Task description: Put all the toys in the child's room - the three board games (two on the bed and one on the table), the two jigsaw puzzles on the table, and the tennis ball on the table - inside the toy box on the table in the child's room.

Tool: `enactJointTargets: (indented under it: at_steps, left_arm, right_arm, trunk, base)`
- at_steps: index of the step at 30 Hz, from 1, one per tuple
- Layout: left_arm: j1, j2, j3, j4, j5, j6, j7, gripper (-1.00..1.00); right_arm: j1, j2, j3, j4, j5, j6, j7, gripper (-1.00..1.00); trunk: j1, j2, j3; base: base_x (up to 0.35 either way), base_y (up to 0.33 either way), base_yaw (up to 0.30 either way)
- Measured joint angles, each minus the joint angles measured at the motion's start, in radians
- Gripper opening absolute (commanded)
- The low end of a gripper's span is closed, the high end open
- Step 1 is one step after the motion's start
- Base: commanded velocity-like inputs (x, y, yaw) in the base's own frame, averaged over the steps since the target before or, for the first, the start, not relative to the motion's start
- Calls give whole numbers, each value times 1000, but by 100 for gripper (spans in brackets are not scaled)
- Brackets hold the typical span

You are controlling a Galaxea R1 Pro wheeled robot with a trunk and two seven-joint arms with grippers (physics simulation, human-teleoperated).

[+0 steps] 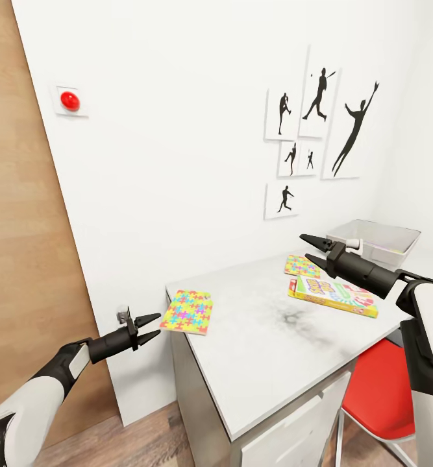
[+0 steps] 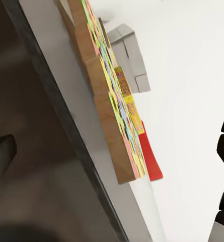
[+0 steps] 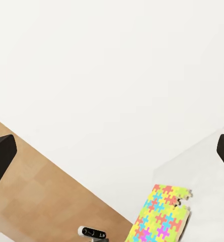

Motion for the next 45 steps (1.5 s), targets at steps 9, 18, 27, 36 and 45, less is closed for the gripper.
enactJointTargets:
  at_steps: [9,18,27,36,45]
  left_arm:
    - [0,0,0,0,0,0,0,100]
    - [0,-1,0,0,0,0,0,100]
    - [0,-2,0,0,0,0,0,100]
    - [0,-2,4,0,6,3,-1,-100]
    - [0,-2,7,0,5,-24,-2,-100]
  right_arm:
    - [0,0,0,0,0,0,0,100]
    - [0,1,2,0,0,0,0,100]
    - [0,0,3,0,0,0,0,100]
    - [0,1,3,0,1,0,0,100]
    - [0,2,5,0,2,0,0,100]
  trunk:
    - [0,0,3]
    - [0,0,6]
    - [0,0,6]
    - [0,0,6]
    - [0,0,6]
  base:
    - [17,1,-97]
    - [47,8,-56]
    - [1,0,-2]
    - [0,0,0]
    - [0,0,0]
